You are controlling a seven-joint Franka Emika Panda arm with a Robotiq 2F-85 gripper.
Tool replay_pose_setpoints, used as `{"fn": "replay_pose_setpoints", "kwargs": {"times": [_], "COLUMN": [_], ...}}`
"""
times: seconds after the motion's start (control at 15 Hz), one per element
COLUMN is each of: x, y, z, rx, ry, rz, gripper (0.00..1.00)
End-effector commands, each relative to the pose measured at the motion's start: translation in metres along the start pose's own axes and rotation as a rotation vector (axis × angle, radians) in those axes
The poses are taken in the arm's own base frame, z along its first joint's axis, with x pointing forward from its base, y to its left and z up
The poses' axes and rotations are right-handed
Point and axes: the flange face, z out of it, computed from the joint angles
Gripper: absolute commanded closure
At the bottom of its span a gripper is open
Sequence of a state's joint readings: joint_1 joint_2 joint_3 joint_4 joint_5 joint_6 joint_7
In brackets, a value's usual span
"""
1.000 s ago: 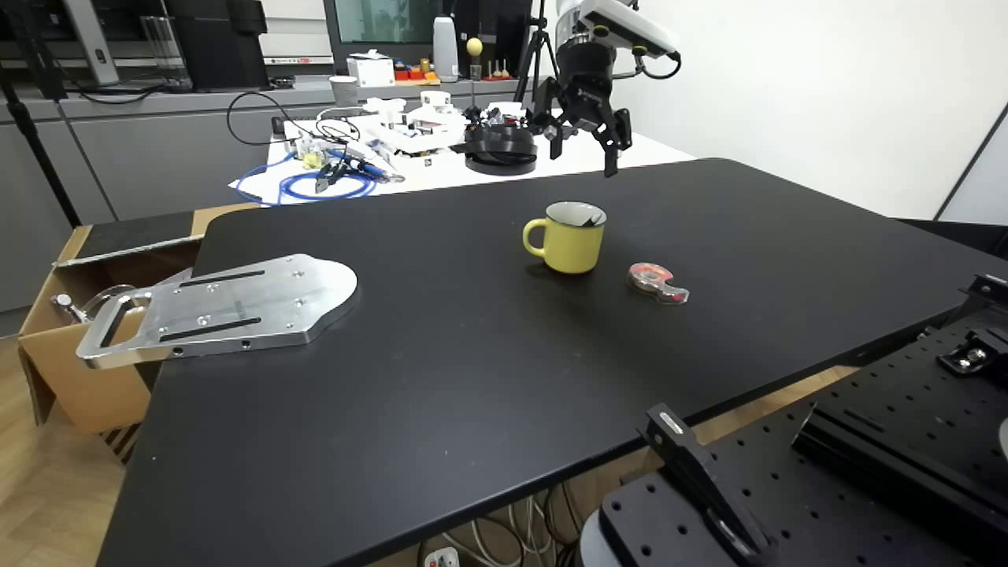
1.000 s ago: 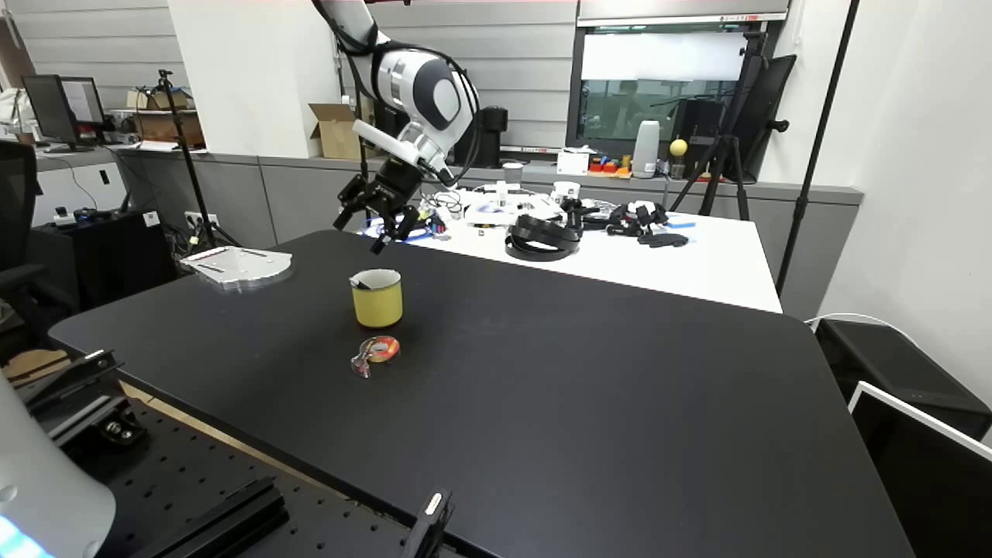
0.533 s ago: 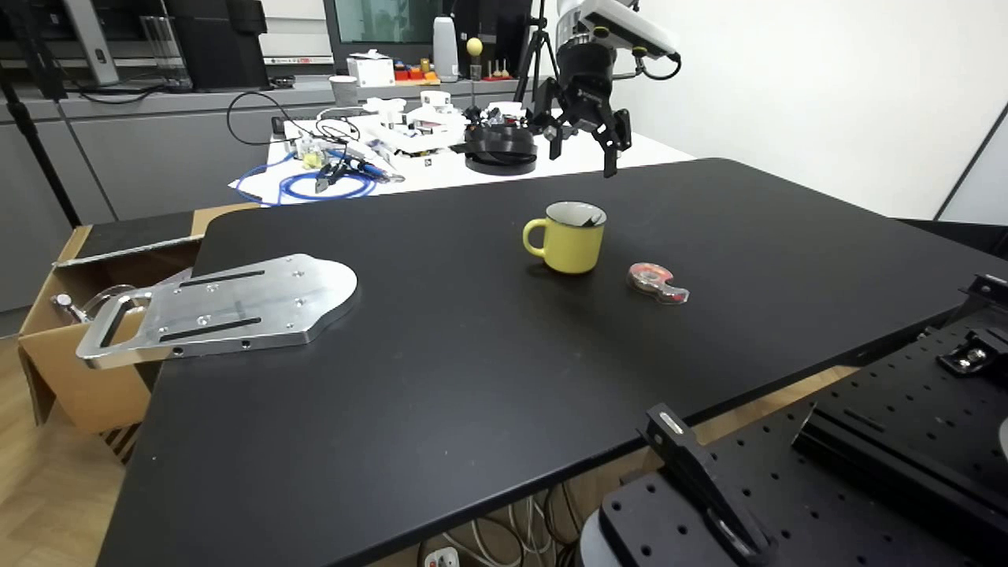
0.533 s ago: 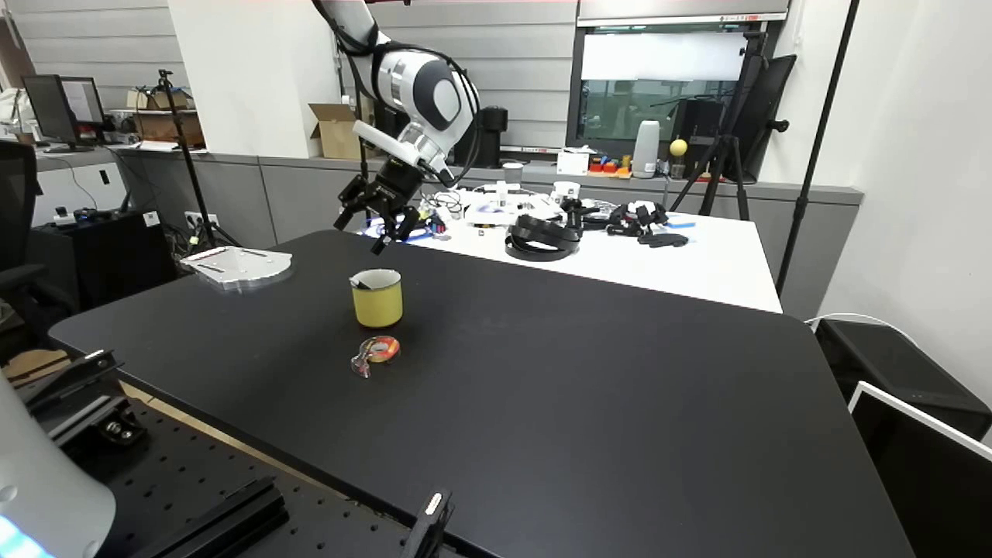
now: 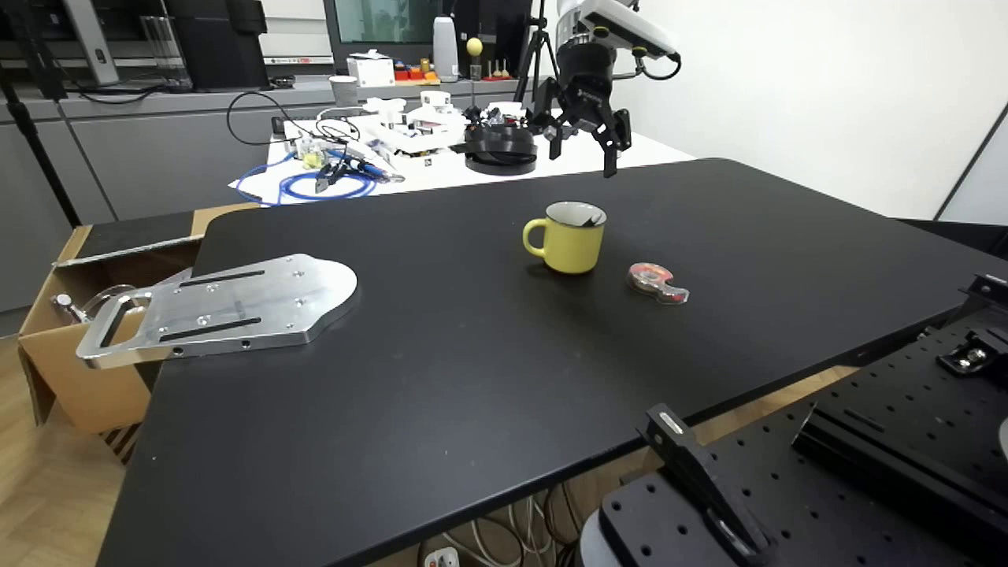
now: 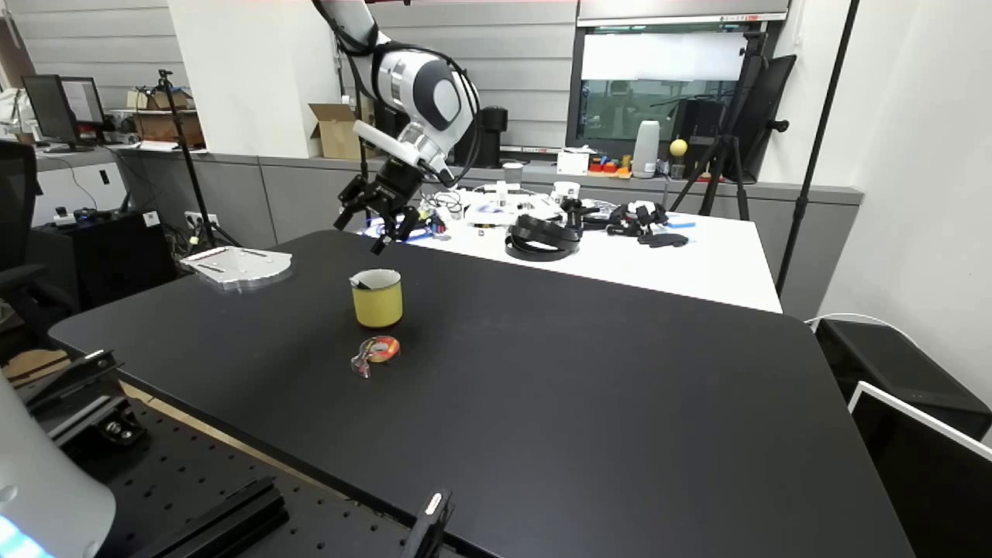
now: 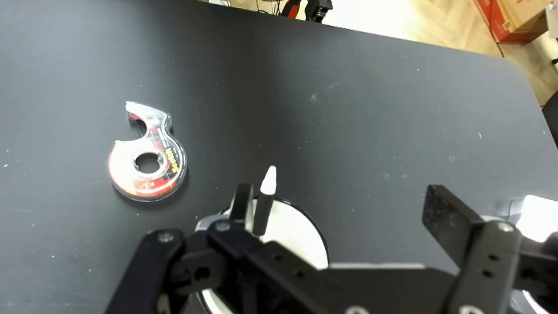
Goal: Take the pen from the cup and put it on the table
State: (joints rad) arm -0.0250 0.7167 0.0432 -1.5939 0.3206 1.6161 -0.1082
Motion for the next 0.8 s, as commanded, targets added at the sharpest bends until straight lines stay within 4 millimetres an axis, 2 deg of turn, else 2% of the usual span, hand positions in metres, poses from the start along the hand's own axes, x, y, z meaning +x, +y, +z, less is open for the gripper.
{"fn": "replay_pose_setpoints", "kwargs": {"times": [0.0, 0.73], "x": [0.000, 0.014], "y": [0.000, 0.012], "z": [0.000, 0.023], "rx": [0.000, 0.001], "ry": [-0.001, -0.055], "rz": [0.000, 0.018], "gripper": [0.00, 0.00]}}
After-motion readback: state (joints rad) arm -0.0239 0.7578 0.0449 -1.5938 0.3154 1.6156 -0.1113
